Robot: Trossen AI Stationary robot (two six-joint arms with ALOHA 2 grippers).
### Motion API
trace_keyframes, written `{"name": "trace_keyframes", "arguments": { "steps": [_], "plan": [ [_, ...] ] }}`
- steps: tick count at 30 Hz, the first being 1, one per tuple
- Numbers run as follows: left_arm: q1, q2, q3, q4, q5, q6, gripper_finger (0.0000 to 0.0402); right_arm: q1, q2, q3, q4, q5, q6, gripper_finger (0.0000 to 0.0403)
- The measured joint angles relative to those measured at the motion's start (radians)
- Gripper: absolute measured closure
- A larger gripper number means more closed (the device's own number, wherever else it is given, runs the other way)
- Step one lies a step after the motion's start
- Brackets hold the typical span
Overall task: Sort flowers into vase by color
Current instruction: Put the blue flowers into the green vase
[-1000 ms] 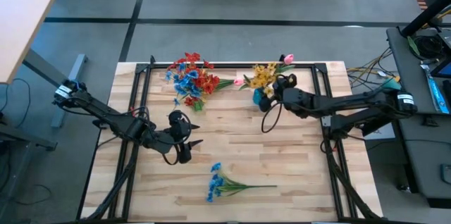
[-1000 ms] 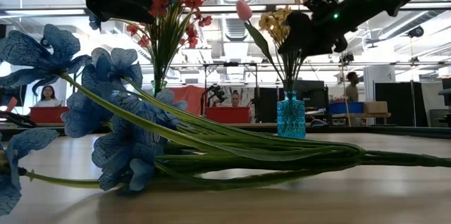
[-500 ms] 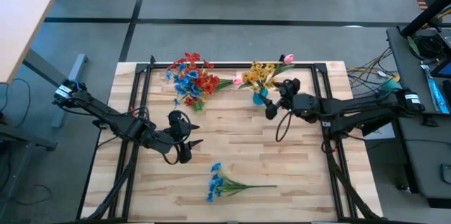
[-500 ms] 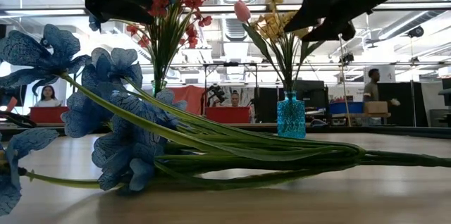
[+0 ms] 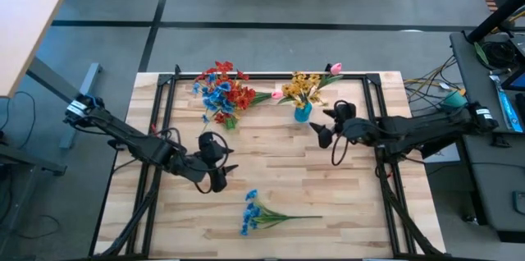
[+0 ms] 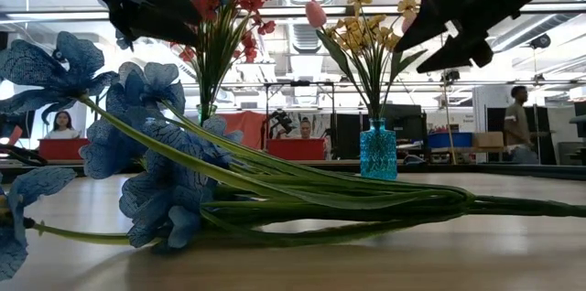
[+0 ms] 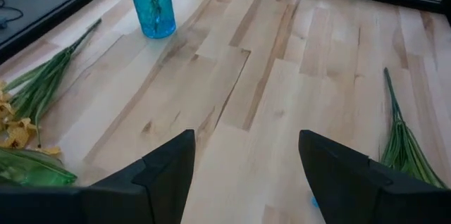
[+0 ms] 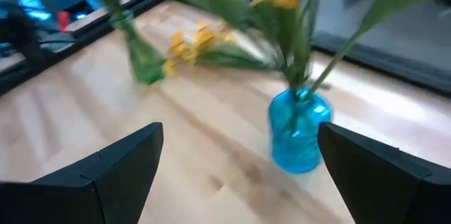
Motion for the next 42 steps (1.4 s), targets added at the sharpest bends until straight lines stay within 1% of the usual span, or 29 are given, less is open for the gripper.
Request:
{"name": "trace_keyframes", "arguments": {
  "steps": [3, 6, 9, 11, 13, 14, 16, 18, 21, 23, 27, 30, 32, 37, 42],
  "plan": [
    [-0.002, 0.008, 0.000, 0.000, 0.007, -0.013, 0.0164, 0.017, -0.004, 0.000, -0.011, -0.062, 0.042, 0.0034],
    [-0.004, 0.009, 0.000, 0.000, 0.040, -0.029, 0.0164, 0.034, 0.000, 0.000, -0.010, -0.155, 0.100, 0.0034],
    [-0.009, 0.009, 0.000, 0.000, 0.064, -0.040, 0.0164, 0.040, 0.009, 0.000, -0.024, -0.304, 0.206, 0.0034],
    [-0.012, 0.009, 0.000, -0.001, 0.084, -0.057, 0.0164, 0.039, 0.019, 0.000, -0.063, -0.463, 0.312, 0.0034],
    [-0.015, 0.008, 0.000, 0.000, 0.119, -0.078, 0.0164, 0.045, 0.040, 0.000, -0.105, -0.634, 0.380, 0.0034],
    [-0.019, 0.008, 0.000, 0.000, 0.139, -0.087, 0.0164, 0.057, 0.054, 0.000, -0.115, -0.688, 0.409, 0.0034],
    [-0.030, 0.008, 0.000, -0.001, 0.170, -0.106, 0.0164, 0.091, 0.085, 0.000, -0.115, -0.753, 0.460, 0.0034],
    [-0.047, 0.008, 0.000, 0.000, 0.179, -0.125, 0.0164, 0.136, 0.123, 0.006, -0.112, -0.797, 0.511, 0.0034],
    [-0.085, 0.008, 0.000, -0.002, 0.181, -0.157, 0.0164, 0.233, 0.192, 0.056, -0.117, -0.817, 0.593, 0.0034],
    [-0.118, 0.008, 0.000, -0.003, 0.185, -0.191, 0.0164, 0.295, 0.245, 0.117, -0.156, -0.819, 0.648, 0.0034],
    [-0.201, 0.013, 0.000, -0.003, 0.183, -0.279, 0.0164, 0.397, 0.379, 0.291, -0.351, -0.803, 0.703, 0.0034],
    [-0.269, 0.031, 0.000, -0.004, 0.176, -0.343, 0.0164, 0.451, 0.491, 0.421, -0.502, -0.785, 0.699, 0.0034],
    [-0.309, 0.051, 0.000, -0.003, 0.158, -0.395, 0.0164, 0.478, 0.564, 0.491, -0.564, -0.782, 0.675, 0.0034],
    [-0.387, 0.127, 0.000, 0.044, 0.101, -0.515, 0.0164, 0.515, 0.714, 0.621, -0.602, -0.766, 0.630, 0.0034],
    [-0.430, 0.196, 0.000, 0.161, 0.097, -0.537, 0.0164, 0.533, 0.832, 0.717, -0.599, -0.758, 0.554, 0.0034]
  ]
}}
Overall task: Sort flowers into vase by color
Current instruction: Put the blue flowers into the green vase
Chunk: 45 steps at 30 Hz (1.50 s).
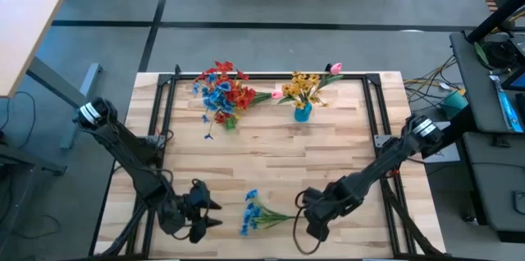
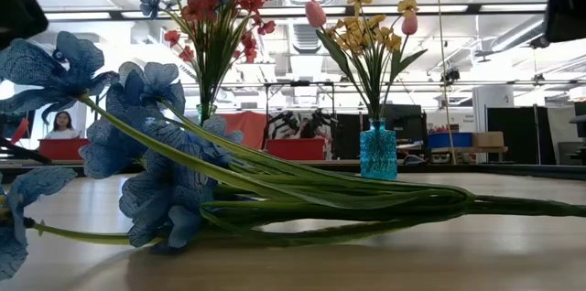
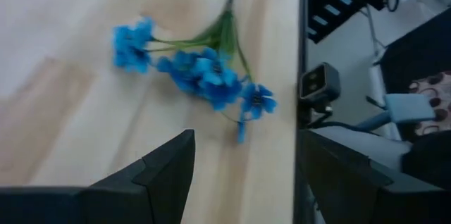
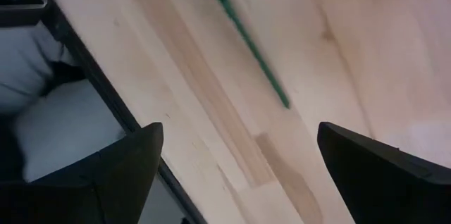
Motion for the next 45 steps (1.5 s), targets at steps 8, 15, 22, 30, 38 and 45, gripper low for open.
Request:
{"name": "trace_keyframes", "arguments": {
  "steps": [8, 15, 22, 30, 38, 45],
  "plan": [
    [-0.024, 0.072, 0.000, 0.047, 0.000, -0.050, 0.0164, -0.001, 0.137, 0.148, -0.001, 0.241, -0.256, 0.0035],
    [-0.031, 0.087, 0.000, 0.055, 0.000, -0.068, 0.0164, -0.004, 0.202, 0.200, 0.019, 0.275, -0.348, 0.0035],
    [-0.032, 0.094, 0.000, 0.063, -0.073, -0.062, 0.0164, 0.005, 0.280, 0.199, 0.224, 0.350, -0.534, 0.0035],
    [-0.033, 0.128, 0.000, 0.114, -0.177, -0.037, 0.0164, -0.004, 0.387, 0.199, 0.330, 0.438, -0.634, 0.0049],
    [-0.031, 0.130, 0.000, 0.213, -0.237, -0.029, 0.0164, -0.003, 0.428, 0.205, 0.367, 0.383, -0.604, 0.0204],
    [-0.031, 0.135, 0.000, 0.254, -0.277, 0.016, 0.0164, -0.005, 0.408, 0.201, 0.358, 0.411, -0.633, 0.0378]
  ]
}}
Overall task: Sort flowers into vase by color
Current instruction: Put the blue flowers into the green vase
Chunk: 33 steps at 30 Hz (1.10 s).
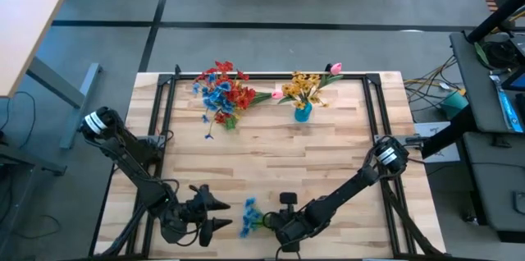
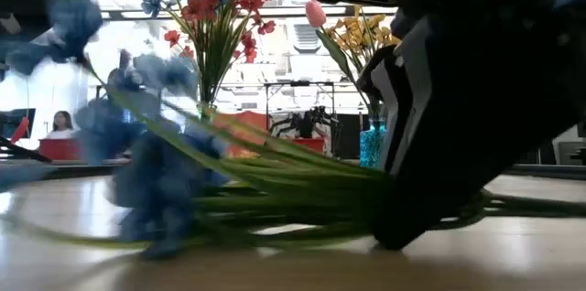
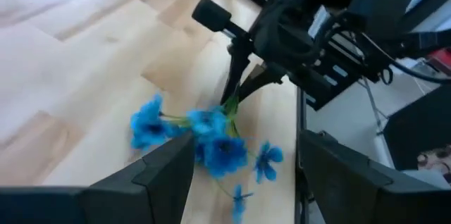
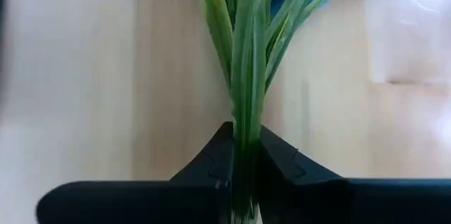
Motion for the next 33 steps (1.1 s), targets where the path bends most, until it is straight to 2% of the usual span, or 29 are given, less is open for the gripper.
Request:
{"name": "trace_keyframes", "arguments": {
  "steps": [3, 7, 10, 13, 15, 18, 22, 24, 29, 33],
  "plan": [
    [0.000, 0.001, 0.000, 0.008, -0.011, 0.000, 0.0164, 0.020, -0.041, -0.013, -0.013, 0.044, -0.014, 0.0381],
    [0.000, 0.041, 0.000, 0.114, -0.030, 0.081, 0.0164, 0.087, -0.156, -0.078, 0.039, 0.239, -0.039, 0.0382],
    [0.001, 0.118, 0.000, 0.358, -0.037, 0.263, 0.0164, 0.120, -0.246, -0.179, 0.219, 0.350, -0.103, 0.0383],
    [0.025, 0.224, 0.001, 0.682, -0.025, 0.480, 0.0164, 0.122, -0.332, -0.291, 0.554, 0.375, -0.253, 0.0384],
    [0.038, 0.298, 0.015, 0.863, -0.018, 0.639, 0.0165, 0.116, -0.375, -0.358, 0.781, 0.368, -0.367, 0.0384],
    [0.049, 0.390, 0.043, 1.043, -0.011, 0.799, 0.0167, 0.102, -0.408, -0.444, 1.028, 0.338, -0.504, 0.0384],
    [0.089, 0.468, 0.109, 1.175, -0.010, 0.921, 0.0173, 0.055, -0.409, -0.492, 1.316, 0.185, -0.607, 0.0385],
    [0.109, 0.490, 0.158, 1.185, -0.007, 0.985, 0.0177, 0.028, -0.398, -0.492, 1.356, 0.120, -0.615, 0.0385],
    [0.139, 0.515, 0.277, 1.183, 0.031, 1.158, 0.0189, -0.017, -0.361, -0.486, 1.325, 0.104, -0.649, 0.0385],
    [0.144, 0.510, 0.288, 1.185, -0.024, 1.201, 0.0192, -0.014, -0.366, -0.478, 1.339, 0.080, -0.742, 0.0385]
  ]
}}
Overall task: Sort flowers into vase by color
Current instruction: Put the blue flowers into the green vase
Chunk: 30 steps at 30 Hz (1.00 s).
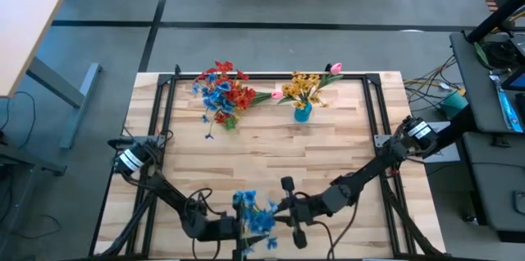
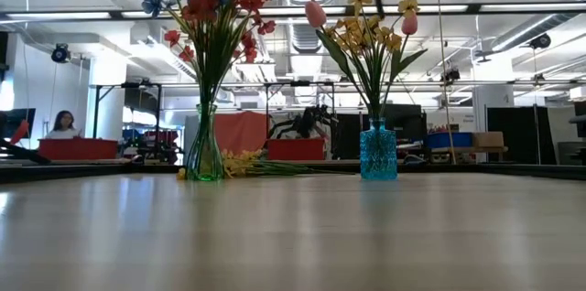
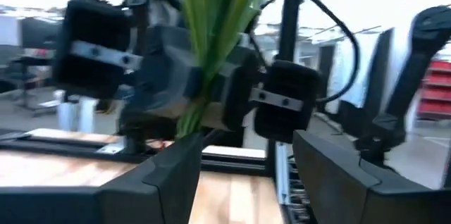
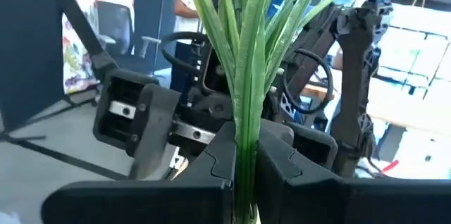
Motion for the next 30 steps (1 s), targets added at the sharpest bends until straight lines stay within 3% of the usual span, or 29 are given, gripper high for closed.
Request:
{"name": "trace_keyframes", "arguments": {
  "steps": [4, 10, 15, 21, 30],
  "plan": [
    [0.003, -0.015, -0.025, 0.017, -0.182, 0.008, 0.0192, -0.007, -0.005, -0.001, -0.005, -0.013, -0.044, 0.0385],
    [0.024, -0.045, -0.056, 0.125, -0.215, 0.112, 0.0192, -0.059, -0.013, -0.001, 0.000, -0.062, -0.036, 0.0385],
    [0.027, -0.063, -0.056, 0.086, -0.122, 0.163, 0.0192, -0.087, -0.016, 0.002, -0.023, -0.102, 0.015, 0.0385],
    [0.027, -0.064, -0.051, 0.079, -0.106, 0.179, 0.0192, -0.100, -0.017, 0.002, -0.061, -0.191, 0.022, 0.0385],
    [-0.010, -0.070, -0.051, 0.083, -0.026, 0.168, 0.0192, -0.092, -0.033, -0.005, -0.174, -0.174, 0.058, 0.0385]
  ]
}}
